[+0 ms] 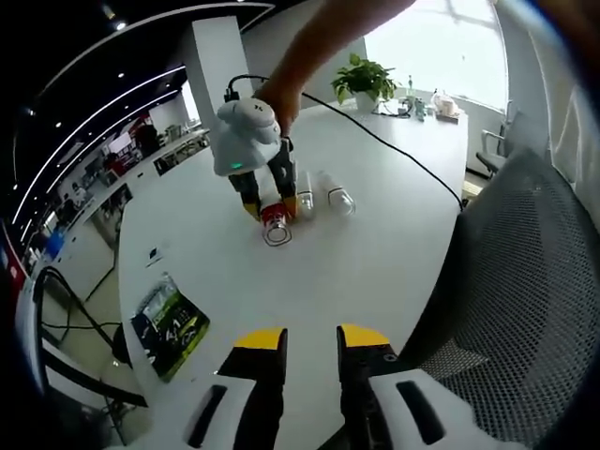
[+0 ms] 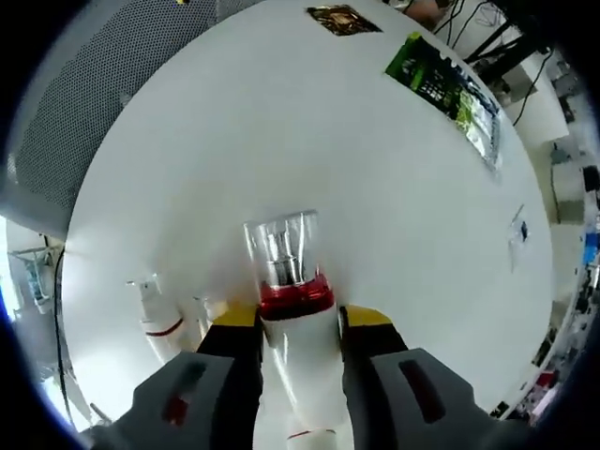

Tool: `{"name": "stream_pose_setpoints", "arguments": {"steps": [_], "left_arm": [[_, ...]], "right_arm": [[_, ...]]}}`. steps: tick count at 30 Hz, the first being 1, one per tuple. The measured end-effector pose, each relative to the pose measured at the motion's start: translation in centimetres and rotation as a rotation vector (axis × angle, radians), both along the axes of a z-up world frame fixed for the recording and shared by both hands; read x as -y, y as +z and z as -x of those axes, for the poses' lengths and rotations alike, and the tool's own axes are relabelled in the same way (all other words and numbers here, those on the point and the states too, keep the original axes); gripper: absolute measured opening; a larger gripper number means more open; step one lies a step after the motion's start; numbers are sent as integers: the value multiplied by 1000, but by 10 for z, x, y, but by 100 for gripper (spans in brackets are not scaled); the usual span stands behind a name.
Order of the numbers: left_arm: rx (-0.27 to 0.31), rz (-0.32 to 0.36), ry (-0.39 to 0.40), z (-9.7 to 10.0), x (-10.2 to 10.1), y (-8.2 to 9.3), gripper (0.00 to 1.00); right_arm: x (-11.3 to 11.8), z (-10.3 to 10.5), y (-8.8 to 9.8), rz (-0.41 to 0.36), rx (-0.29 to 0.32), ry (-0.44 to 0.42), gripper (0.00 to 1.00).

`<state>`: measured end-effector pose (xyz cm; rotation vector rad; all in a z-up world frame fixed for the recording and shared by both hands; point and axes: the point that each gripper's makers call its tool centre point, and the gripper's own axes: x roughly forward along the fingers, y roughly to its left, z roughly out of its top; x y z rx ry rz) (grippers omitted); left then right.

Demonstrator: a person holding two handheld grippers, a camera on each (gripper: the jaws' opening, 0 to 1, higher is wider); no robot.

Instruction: Arrange the skincare products in the storage area until every visible bottle or jar stands upright without overlapping.

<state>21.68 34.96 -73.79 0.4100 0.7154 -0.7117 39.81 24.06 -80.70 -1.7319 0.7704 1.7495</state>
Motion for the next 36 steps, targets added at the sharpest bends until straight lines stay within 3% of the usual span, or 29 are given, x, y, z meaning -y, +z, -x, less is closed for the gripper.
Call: {"name": "stream_pose_setpoints", "arguments": {"steps": [8,12,14,16,29,36], "left_arm": [[-9,-9,2,1,-1,-2,21],[-3,-8,9,0,-2,-1,21],[-1,-10,10,0,-2,-1,21],[4,-9,13,0,-3,0,21],[13,1,16,-1,-2,3,21],[32,75,52,-6,-2,14,22]], "right_arm": [[-1,-3,1,-21,-19,2,26],[-7,-4,2,-59,-70,-204,25],[-6,-3,4,-50,-50,-171,25],[-8,1,11,-76,-75,-192,25],[-49,-20,86,-487,-142,-645,25],[-51,-24,131,-726,-211,-922,25]]}}
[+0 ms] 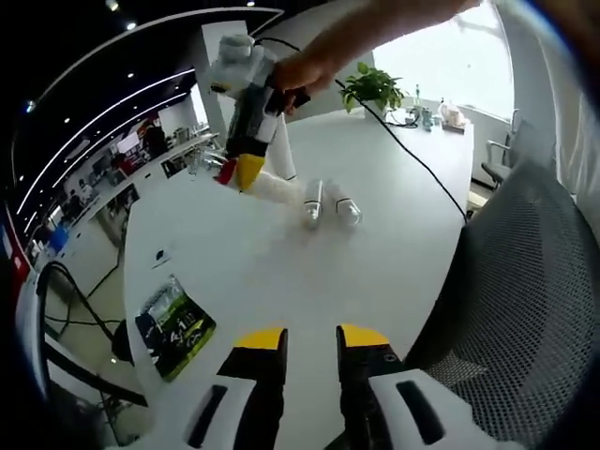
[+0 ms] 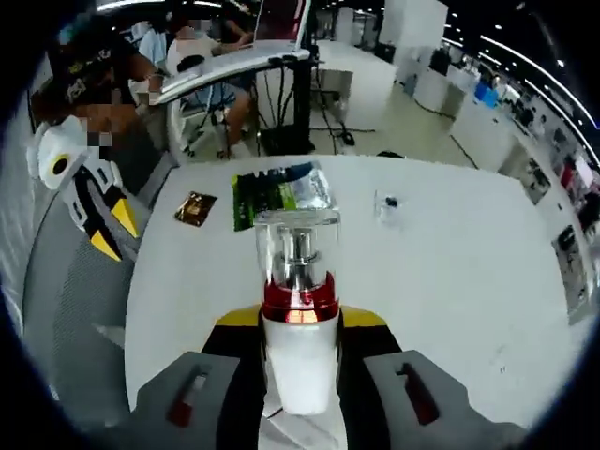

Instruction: Arrange the skincare products in the storage area until every visible bottle or jar stands upright without overlapping.

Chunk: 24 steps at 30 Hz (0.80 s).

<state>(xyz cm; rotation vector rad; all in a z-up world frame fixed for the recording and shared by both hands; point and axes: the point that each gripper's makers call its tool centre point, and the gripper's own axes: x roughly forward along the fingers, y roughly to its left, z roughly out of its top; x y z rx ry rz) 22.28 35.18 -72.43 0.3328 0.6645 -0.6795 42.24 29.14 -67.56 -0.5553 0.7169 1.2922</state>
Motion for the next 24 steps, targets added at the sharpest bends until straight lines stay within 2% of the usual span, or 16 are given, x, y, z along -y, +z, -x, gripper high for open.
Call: {"name": "stream_pose_setpoints", "arguments": {"steps": [1,3,6,11,14,16,17,18,19,20,21,22,23,24], "left_arm": [[1,5,2,0,0,1,22],[4,18,1,0,1,2,22],[3,28,-5,0,3,3,23],[-5,84,0,-1,5,8,24],[-56,225,-23,-1,19,18,26],[-100,289,-44,0,24,20,27],[-173,372,-50,4,31,21,26],[-262,479,-103,13,42,26,22],[-327,534,-114,17,46,28,21],[-360,572,-76,15,46,28,21],[-339,629,-39,6,47,34,22],[-338,656,-35,5,48,37,22],[-351,776,1,1,51,49,22],[-360,847,31,-3,51,57,22]], "right_arm": [[0,0,7,-37,-8,-31,25],[-1,5,29,-169,-58,-139,25],[-2,19,50,-310,-119,-225,25],[-5,56,68,-426,-165,-258,25],[-6,85,72,-462,-179,-262,25],[-6,97,73,-489,-201,-272,26],[-5,106,72,-500,-216,-276,26],[-4,108,72,-511,-230,-286,26],[-3,114,72,-530,-239,-296,26],[-1,117,72,-534,-244,-296,26],[0,122,72,-551,-255,-312,26],[1,125,73,-558,-265,-316,26],[2,128,73,-565,-272,-322,26],[4,132,73,-574,-278,-326,26]]}}
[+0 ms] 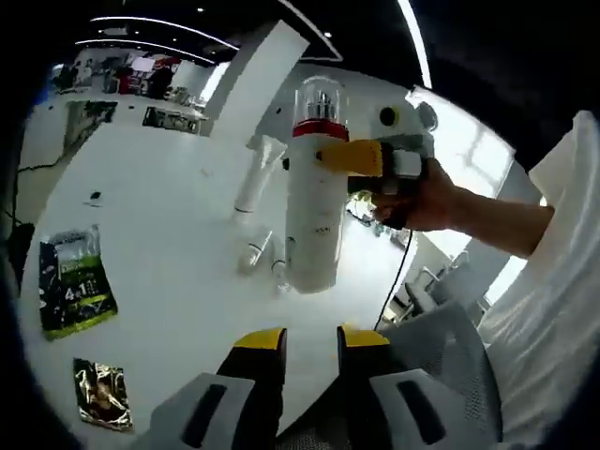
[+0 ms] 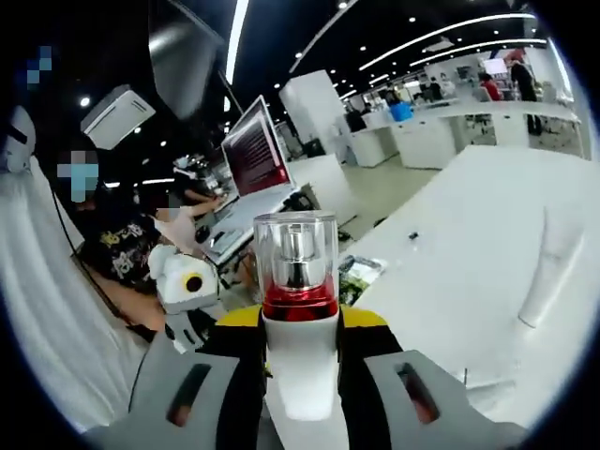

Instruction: Arrange the skincare products in the storage area until every visible bottle or jar stands upright without overlapping.

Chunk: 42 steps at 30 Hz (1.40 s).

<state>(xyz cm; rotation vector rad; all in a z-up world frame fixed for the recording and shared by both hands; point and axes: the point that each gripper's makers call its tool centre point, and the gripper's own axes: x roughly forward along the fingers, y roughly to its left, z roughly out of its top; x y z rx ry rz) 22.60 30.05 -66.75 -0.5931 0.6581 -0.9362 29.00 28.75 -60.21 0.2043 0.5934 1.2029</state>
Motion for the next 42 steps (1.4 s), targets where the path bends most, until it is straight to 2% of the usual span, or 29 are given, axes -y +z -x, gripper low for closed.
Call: {"name": "stream_pose_setpoints", "arguments": {"steps": [1,4,7,8,10,12,14,16,19,23,25,28,29,30,33,37,40,41,42], "left_arm": [[0,66,29,-4,1,9,23],[18,171,66,-6,4,23,29],[-74,309,36,4,14,34,28],[-58,330,31,7,17,38,31],[-11,281,20,8,21,37,40],[32,232,8,7,24,33,58],[44,204,22,5,26,30,75],[87,204,23,4,27,34,83],[113,246,13,6,31,43,82],[75,288,-36,12,43,49,77],[90,334,-69,17,48,60,70],[85,376,-138,25,53,71,54],[80,361,-130,22,53,69,54],[82,368,-157,25,54,70,52],[53,381,-200,31,53,71,42],[18,416,-296,48,57,79,38],[27,398,-315,50,58,79,36],[47,379,-337,53,57,80,35],[107,347,-343,52,57,79,34]], "right_arm": [[1,5,1,-10,-8,0,26],[3,14,5,-39,-16,18,26],[4,22,7,-43,-26,23,26],[6,24,8,-49,-26,22,26],[8,25,10,-71,-47,11,26],[10,27,11,-87,-69,7,26],[10,28,13,-95,-75,-1,26],[9,31,16,-101,-75,6,26],[4,38,20,-124,-87,41,26],[-6,50,25,-148,-113,91,26],[-11,57,27,-158,-128,123,26],[-14,64,30,-171,-148,163,27],[-15,67,32,-182,-152,180,27],[-16,70,34,-190,-162,193,27],[-16,77,41,-223,-185,236,27],[-17,84,49,-261,-209,275,27],[-19,87,50,-274,-222,288,27],[-20,88,51,-279,-225,290,27],[-20,88,52,-285,-223,290,27]]}}
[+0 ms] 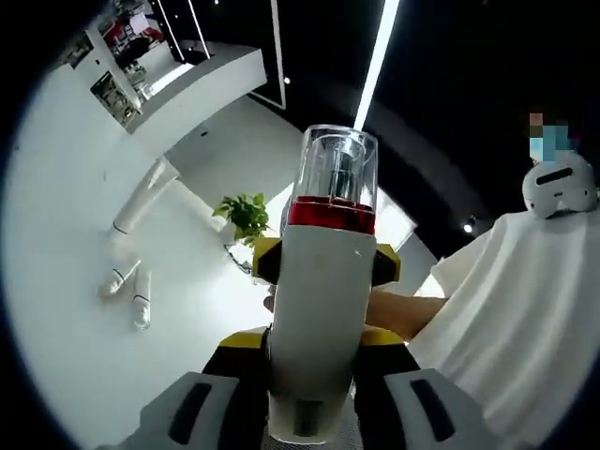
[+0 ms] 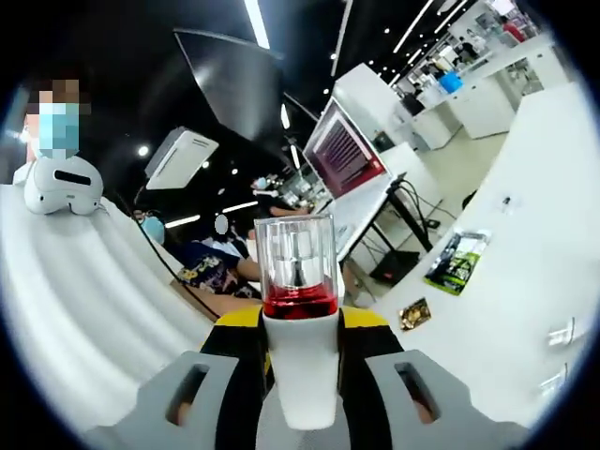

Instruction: Arrange the skincare products in the storage area until every visible bottle or jar stands upright without overlapping.

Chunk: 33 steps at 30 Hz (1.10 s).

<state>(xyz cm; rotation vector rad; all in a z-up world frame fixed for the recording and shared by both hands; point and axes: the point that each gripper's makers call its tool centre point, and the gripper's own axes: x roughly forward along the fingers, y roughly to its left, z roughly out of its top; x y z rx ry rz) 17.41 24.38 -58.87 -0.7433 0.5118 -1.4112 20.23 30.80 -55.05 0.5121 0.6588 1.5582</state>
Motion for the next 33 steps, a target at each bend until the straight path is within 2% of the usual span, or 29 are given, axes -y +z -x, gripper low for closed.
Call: {"name": "stream_pose_setpoints", "arguments": {"steps": [1,2,7,10,11,12,14,17,18,20,23,33], "left_arm": [[15,-12,10,-1,0,1,33],[-6,-12,10,-3,-1,2,33],[14,-34,86,-19,-4,5,32],[14,-36,148,-33,-7,4,32],[19,-43,166,-37,-8,3,32],[22,-78,194,-43,-9,-1,32],[40,-114,221,-48,-11,-6,32],[41,-149,236,-52,-14,-12,32],[67,-155,243,-53,-15,-12,32],[71,-141,239,-53,-13,-9,32],[94,-144,274,-59,-9,-4,32],[98,-144,274,-60,-7,-5,32]], "right_arm": [[-1,-1,1,-5,3,-9,27],[-1,-4,1,-10,6,-26,27],[-1,-20,5,-35,11,-104,27],[-5,-32,6,2,58,-171,28],[-7,-37,4,50,101,-197,29],[-7,-40,3,77,124,-219,30],[-7,-47,0,141,219,-247,31],[-5,-53,-4,234,338,-281,33],[-6,-51,-3,240,333,-281,33],[-6,-52,2,226,310,-290,32],[-2,-59,5,222,278,-316,32],[7,-58,2,245,262,-329,33]]}}
